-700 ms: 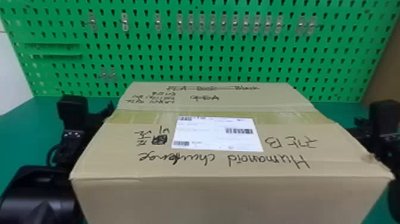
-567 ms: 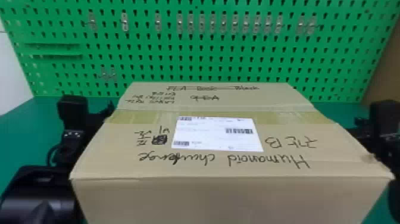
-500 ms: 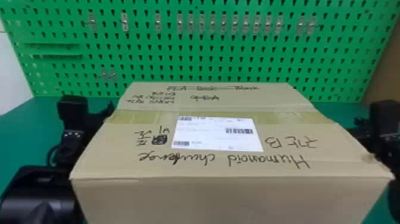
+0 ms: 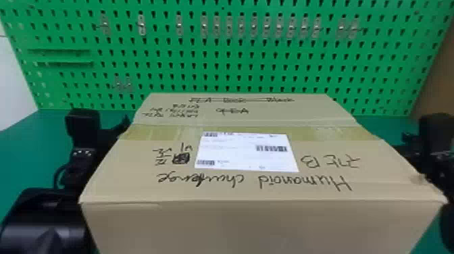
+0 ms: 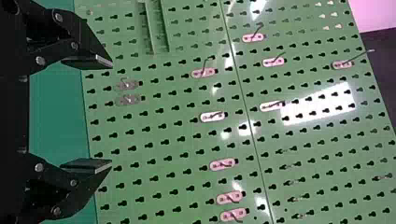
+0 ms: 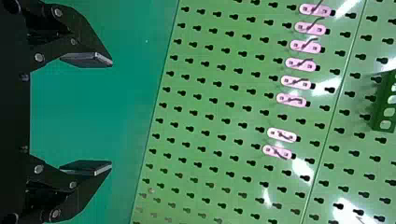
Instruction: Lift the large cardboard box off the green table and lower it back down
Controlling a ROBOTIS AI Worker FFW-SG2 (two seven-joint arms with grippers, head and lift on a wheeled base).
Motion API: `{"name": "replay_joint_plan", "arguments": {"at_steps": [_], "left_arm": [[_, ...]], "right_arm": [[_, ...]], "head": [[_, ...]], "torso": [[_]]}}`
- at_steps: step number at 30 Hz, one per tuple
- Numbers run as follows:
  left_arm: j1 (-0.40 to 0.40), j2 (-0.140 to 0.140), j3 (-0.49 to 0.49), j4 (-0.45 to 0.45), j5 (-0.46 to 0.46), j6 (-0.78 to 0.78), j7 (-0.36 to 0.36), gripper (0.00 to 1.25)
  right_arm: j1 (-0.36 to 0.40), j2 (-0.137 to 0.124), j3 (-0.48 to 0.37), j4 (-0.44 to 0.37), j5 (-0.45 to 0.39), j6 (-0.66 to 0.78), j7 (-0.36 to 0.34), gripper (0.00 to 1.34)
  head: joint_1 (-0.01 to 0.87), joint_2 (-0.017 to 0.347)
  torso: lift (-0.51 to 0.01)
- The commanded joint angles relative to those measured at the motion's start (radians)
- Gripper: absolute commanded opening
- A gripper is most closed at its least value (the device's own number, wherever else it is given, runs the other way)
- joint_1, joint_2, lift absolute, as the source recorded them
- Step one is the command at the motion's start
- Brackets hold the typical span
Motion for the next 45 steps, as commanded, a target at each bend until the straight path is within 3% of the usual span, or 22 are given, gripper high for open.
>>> {"name": "replay_joint_plan", "arguments": {"at_steps": [1, 13, 21, 34, 45], "left_arm": [[0.000, 0.000, 0.000, 0.000, 0.000, 0.000, 0.000, 0.75], [0.000, 0.000, -0.002, 0.000, 0.002, 0.000, 0.000, 0.75], [-0.001, -0.009, -0.014, 0.020, 0.017, -0.018, 0.021, 0.75], [-0.014, -0.052, -0.008, 0.081, 0.026, -0.081, 0.046, 0.75], [-0.028, -0.057, -0.017, 0.090, 0.003, -0.084, 0.055, 0.75]], "right_arm": [[-0.001, -0.001, 0.001, 0.000, 0.000, 0.000, 0.000, 0.85], [-0.001, -0.001, 0.003, 0.000, 0.000, 0.000, 0.000, 0.85], [-0.015, 0.032, 0.003, 0.024, -0.009, -0.020, 0.000, 0.85], [-0.032, 0.079, 0.012, 0.084, -0.064, -0.075, 0.000, 0.85], [-0.047, 0.113, 0.028, 0.106, -0.086, -0.097, -0.002, 0.85]], "head": [[0.508, 0.051], [0.508, 0.051], [0.508, 0.051], [0.508, 0.051], [0.508, 0.051]], "torso": [[-0.211], [-0.211], [-0.211], [-0.211], [-0.211]]}}
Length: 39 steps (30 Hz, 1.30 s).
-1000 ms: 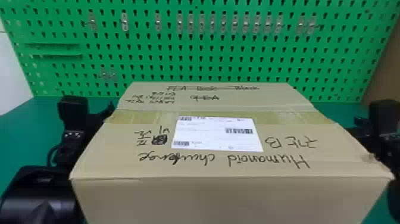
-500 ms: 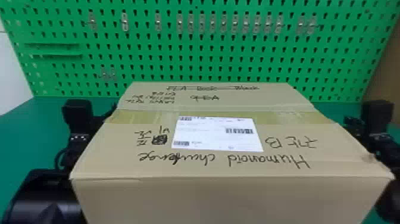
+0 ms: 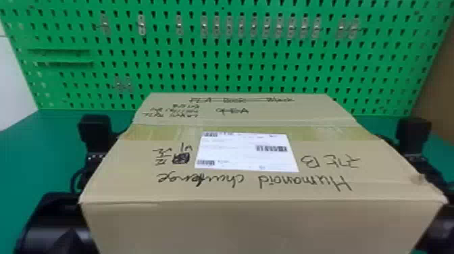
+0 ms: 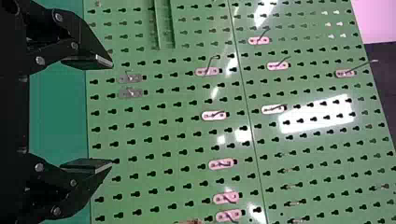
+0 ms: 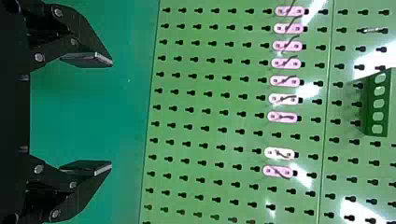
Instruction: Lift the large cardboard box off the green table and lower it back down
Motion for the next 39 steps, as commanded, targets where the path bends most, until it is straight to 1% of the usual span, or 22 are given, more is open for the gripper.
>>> {"name": "replay_joint_plan", "arguments": {"at_steps": [1, 5, 10, 14, 23, 39], "left_arm": [[-0.005, -0.001, -0.010, 0.001, -0.005, 0.000, 0.007, 0.75], [-0.007, -0.003, -0.019, 0.002, -0.008, 0.000, 0.011, 0.75], [-0.011, -0.012, -0.032, 0.011, 0.001, 0.000, 0.017, 0.75], [-0.011, -0.021, -0.038, 0.019, 0.015, -0.008, 0.017, 0.75], [-0.013, -0.024, -0.053, 0.036, 0.042, -0.026, 0.017, 0.76], [-0.011, -0.032, -0.059, 0.040, 0.048, -0.029, 0.019, 0.76]], "right_arm": [[-0.005, 0.017, 0.014, 0.006, -0.005, -0.006, -0.002, 0.85], [-0.008, 0.032, 0.025, 0.008, -0.011, -0.014, -0.025, 0.85], [-0.013, 0.040, 0.046, 0.014, -0.014, -0.021, -0.034, 0.85], [-0.015, 0.046, 0.058, 0.026, -0.032, -0.024, -0.034, 0.85], [-0.018, 0.052, 0.081, 0.040, -0.046, -0.029, -0.037, 0.85], [-0.021, 0.059, 0.117, 0.045, -0.058, -0.032, -0.049, 0.85]], "head": [[0.508, 0.051], [0.508, 0.051], [0.508, 0.051], [0.508, 0.051], [0.508, 0.051], [0.508, 0.051]], "torso": [[-0.211], [-0.211], [-0.211], [-0.211], [-0.211], [-0.211]]}}
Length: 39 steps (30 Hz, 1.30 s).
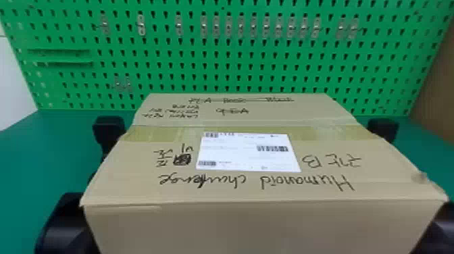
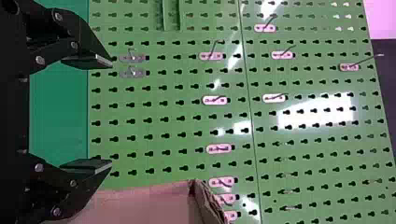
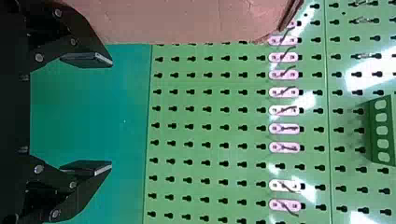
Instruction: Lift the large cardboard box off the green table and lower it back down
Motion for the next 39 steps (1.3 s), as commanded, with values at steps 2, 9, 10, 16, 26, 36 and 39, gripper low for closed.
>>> {"name": "replay_joint_plan", "arguments": {"at_steps": [2, 9, 10, 16, 26, 36, 39], "left_arm": [[0.001, -0.002, -0.004, 0.001, 0.001, 0.000, 0.000, 0.76], [-0.004, -0.003, -0.015, 0.004, 0.001, 0.000, 0.002, 0.76], [-0.004, -0.003, -0.017, 0.006, 0.001, 0.000, 0.002, 0.76], [-0.007, -0.003, -0.021, 0.009, 0.004, 0.000, 0.002, 0.76], [-0.007, -0.003, -0.021, 0.009, 0.004, 0.000, 0.002, 0.76], [-0.006, -0.003, -0.021, 0.009, 0.004, 0.000, 0.002, 0.76], [-0.003, -0.003, -0.018, 0.009, 0.004, 0.000, 0.002, 0.76]], "right_arm": [[-0.002, 0.002, 0.019, 0.004, -0.005, 0.000, -0.005, 0.85], [-0.003, 0.004, 0.045, 0.009, -0.009, 0.000, -0.012, 0.85], [-0.003, 0.004, 0.049, 0.009, -0.009, 0.000, -0.014, 0.85], [-0.005, 0.004, 0.058, 0.010, -0.009, 0.000, -0.015, 0.85], [-0.005, 0.004, 0.061, 0.013, -0.011, 0.000, -0.015, 0.85], [0.000, 0.004, 0.059, 0.013, -0.012, 0.000, -0.015, 0.85], [-0.002, 0.004, 0.058, 0.015, -0.012, 0.000, -0.015, 0.85]], "head": [[0.508, 0.051], [0.508, 0.051], [0.508, 0.051], [0.508, 0.051], [0.508, 0.051], [0.508, 0.051], [0.508, 0.051]], "torso": [[-0.211], [-0.211], [-0.211], [-0.211], [-0.211], [-0.211], [-0.211]]}}
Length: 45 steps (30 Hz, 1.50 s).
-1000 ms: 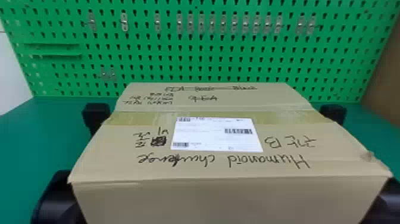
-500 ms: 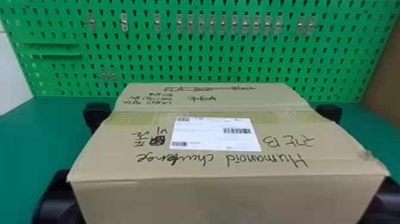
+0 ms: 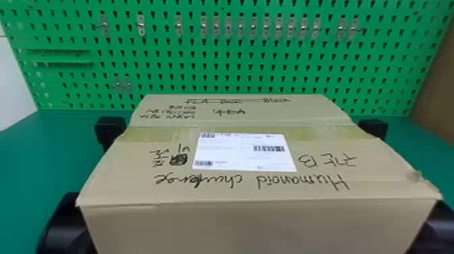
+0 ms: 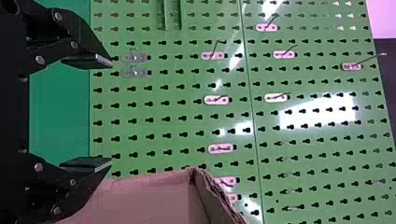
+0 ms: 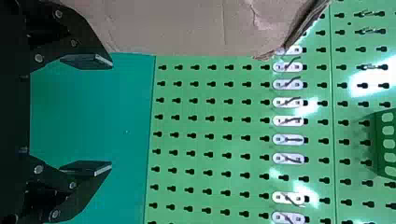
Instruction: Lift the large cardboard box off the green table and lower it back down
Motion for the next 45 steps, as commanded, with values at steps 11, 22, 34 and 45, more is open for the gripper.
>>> {"name": "replay_joint_plan", "arguments": {"at_steps": [11, 22, 34, 45], "left_arm": [[0.006, 0.000, 0.010, 0.000, 0.002, -0.002, 0.000, 0.76], [0.011, 0.002, 0.014, -0.003, -0.005, -0.003, 0.000, 0.76], [0.012, 0.002, 0.030, -0.011, -0.020, -0.003, -0.014, 0.76], [0.004, 0.002, 0.030, -0.028, -0.057, -0.003, -0.015, 0.76]], "right_arm": [[-0.001, 0.000, -0.010, 0.001, -0.005, 0.003, 0.000, 0.85], [0.000, -0.002, -0.017, -0.001, -0.008, 0.009, 0.000, 0.85], [0.000, -0.009, -0.012, -0.001, -0.003, 0.017, 0.000, 0.85], [-0.006, 0.000, -0.020, -0.001, 0.000, 0.015, 0.000, 0.85]], "head": [[0.508, 0.051], [0.508, 0.051], [0.508, 0.051], [0.508, 0.051]], "torso": [[-0.211], [-0.211], [-0.211], [-0.211]]}}
